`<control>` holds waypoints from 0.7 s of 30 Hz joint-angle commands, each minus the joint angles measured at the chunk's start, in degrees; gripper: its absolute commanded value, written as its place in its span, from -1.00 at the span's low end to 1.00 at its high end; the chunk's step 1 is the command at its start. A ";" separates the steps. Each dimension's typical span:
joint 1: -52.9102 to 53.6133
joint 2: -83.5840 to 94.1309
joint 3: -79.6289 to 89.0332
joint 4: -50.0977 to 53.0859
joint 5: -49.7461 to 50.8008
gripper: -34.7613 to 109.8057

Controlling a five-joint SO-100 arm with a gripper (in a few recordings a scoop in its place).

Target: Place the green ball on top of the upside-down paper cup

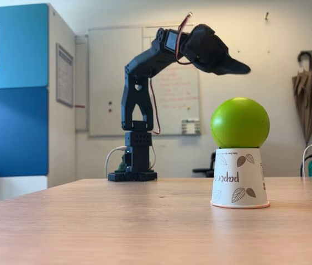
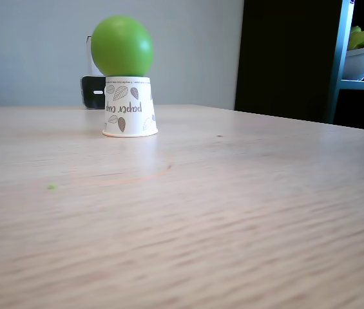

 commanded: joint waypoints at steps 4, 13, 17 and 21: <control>8.79 21.01 14.50 -0.70 4.04 -0.22; 23.47 39.11 31.73 15.21 18.90 -0.52; 26.89 50.36 45.44 17.58 22.06 -0.52; 29.79 61.96 58.10 21.36 22.85 -0.52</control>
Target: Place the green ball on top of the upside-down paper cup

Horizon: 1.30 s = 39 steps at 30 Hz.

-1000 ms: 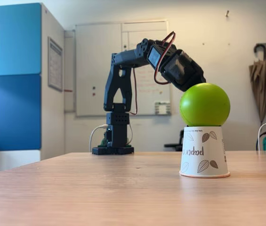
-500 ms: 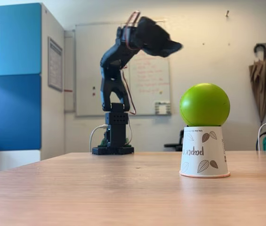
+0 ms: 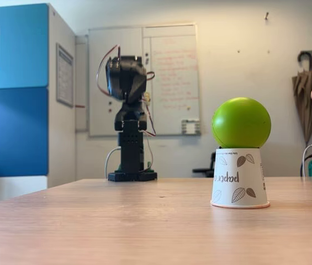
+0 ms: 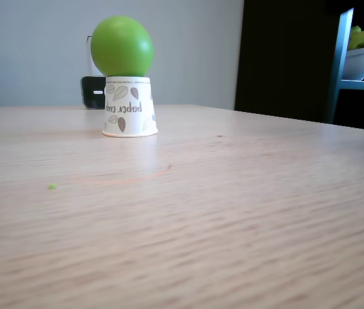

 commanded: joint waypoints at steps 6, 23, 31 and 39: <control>4.66 19.07 15.91 15.03 0.44 -0.52; 3.43 29.79 30.06 24.26 -1.67 -0.52; 3.43 29.79 30.06 24.26 -1.67 -0.52; 3.43 29.79 30.06 24.35 -1.67 -0.52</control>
